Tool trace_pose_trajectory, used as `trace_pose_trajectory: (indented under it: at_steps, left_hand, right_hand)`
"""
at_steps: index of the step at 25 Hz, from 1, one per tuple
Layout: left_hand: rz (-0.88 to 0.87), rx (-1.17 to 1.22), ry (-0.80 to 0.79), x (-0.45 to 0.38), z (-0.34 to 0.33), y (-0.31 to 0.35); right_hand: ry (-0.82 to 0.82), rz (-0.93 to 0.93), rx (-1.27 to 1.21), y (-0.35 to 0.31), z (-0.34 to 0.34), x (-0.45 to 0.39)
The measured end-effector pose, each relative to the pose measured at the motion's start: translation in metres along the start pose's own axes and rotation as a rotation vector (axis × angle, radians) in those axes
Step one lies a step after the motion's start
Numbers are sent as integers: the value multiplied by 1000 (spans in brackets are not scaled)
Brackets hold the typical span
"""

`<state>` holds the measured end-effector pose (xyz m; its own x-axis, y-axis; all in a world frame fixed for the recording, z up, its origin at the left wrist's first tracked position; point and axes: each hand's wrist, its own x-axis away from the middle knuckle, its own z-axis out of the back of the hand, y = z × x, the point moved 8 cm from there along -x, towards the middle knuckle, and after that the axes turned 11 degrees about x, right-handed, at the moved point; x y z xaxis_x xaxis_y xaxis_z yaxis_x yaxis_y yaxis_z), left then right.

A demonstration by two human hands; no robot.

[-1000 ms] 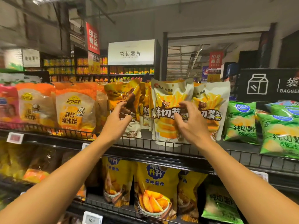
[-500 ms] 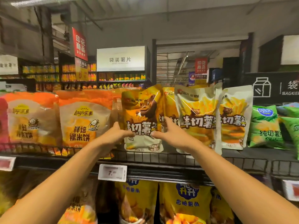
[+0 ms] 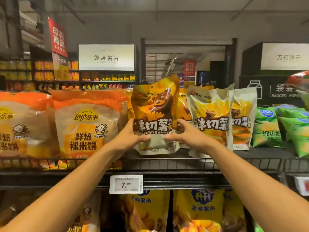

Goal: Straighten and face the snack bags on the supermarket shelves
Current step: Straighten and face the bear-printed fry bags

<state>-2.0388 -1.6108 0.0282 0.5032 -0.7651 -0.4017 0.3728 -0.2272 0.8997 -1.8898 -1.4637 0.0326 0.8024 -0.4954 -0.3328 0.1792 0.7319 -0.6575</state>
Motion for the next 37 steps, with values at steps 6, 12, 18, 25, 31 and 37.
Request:
trace_pose_trajectory:
  at_steps: [6, 12, 18, 25, 31, 37]
  left_hand:
    - [-94, 63, 26, -12, -10, 16]
    - [-92, 73, 51, -15, -8, 7]
    - [-44, 34, -8, -6, -8, 3]
    - [-216, -90, 55, -3, -6, 13]
    - [-306, -109, 138, 3, -1, 19]
    - [-364, -136, 146, 8, -4, 24]
  right_hand:
    - [-39, 42, -161, 4, 9, -6]
    - [-25, 45, -58, 15, 6, -11]
    - [30, 139, -68, 7, 7, -2]
    - [86, 264, -84, -3, 5, 4]
    - [181, 320, 14, -11, 9, 8]
    - [198, 367, 129, -7, 9, 2]
